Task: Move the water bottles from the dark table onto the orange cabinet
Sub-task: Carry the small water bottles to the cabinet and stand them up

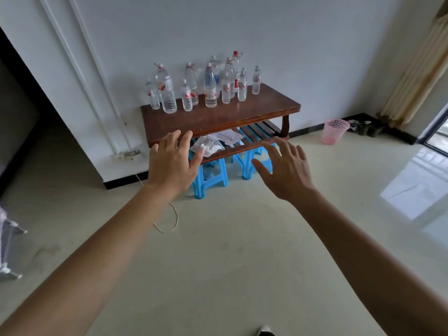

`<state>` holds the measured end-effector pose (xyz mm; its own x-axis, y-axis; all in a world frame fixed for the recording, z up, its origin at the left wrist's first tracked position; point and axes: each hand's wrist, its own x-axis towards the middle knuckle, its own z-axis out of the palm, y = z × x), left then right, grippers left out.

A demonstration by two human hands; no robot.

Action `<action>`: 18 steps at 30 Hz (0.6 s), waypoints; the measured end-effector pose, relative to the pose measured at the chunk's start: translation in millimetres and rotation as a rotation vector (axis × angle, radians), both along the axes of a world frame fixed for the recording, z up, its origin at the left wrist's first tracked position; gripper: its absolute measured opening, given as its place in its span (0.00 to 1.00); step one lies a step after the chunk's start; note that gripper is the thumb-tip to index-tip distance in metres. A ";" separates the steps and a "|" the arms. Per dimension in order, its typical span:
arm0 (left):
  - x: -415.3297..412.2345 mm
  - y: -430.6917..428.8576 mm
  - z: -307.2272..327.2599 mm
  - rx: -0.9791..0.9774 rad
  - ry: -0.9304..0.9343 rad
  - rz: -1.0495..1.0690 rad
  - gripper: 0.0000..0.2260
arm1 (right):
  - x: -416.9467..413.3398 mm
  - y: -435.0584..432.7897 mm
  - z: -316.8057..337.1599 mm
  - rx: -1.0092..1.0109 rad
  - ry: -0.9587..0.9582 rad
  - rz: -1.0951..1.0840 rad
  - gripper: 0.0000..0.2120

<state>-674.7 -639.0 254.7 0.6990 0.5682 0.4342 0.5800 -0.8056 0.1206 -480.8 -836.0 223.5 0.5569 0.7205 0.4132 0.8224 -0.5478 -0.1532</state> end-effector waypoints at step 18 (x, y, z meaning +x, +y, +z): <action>356.3 288.7 -19.2 -0.006 0.062 0.153 0.28 | 388.1 315.3 -9.1 -0.020 0.068 0.136 0.32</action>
